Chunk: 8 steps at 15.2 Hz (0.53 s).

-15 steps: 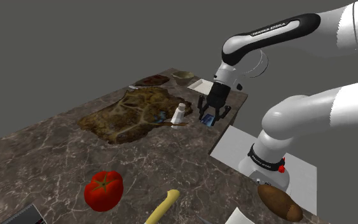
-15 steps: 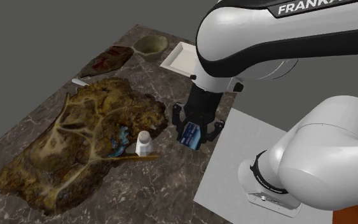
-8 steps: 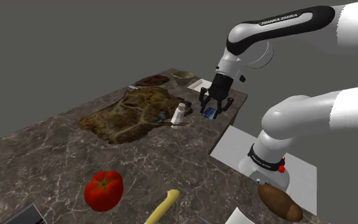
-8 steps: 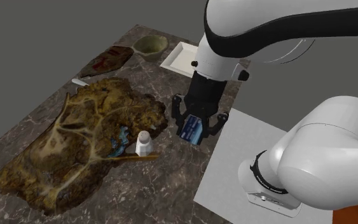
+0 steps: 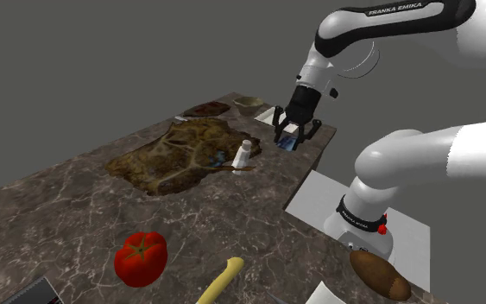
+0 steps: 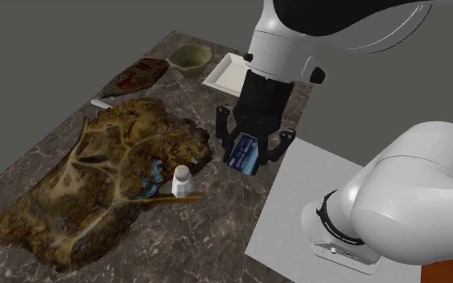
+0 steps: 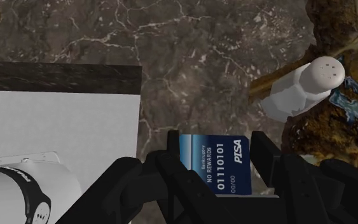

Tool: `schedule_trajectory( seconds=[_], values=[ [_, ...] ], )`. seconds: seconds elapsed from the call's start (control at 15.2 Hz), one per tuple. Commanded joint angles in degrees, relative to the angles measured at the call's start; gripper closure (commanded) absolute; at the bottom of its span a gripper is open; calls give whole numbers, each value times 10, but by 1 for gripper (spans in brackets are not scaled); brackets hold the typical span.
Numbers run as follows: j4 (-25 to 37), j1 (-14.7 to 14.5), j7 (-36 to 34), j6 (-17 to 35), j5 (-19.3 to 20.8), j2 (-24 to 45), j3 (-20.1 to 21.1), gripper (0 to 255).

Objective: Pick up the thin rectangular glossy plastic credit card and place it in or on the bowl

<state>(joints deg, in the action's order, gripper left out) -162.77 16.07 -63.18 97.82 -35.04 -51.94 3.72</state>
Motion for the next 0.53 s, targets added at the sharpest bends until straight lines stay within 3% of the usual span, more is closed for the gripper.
schedule_trajectory(
  seconds=[0.0,0.46],
  values=[
    [13,1,-8,-17,5,-5,-4,255],
    [60,3,-35,-65,15,-13,-12,255]
  ],
)
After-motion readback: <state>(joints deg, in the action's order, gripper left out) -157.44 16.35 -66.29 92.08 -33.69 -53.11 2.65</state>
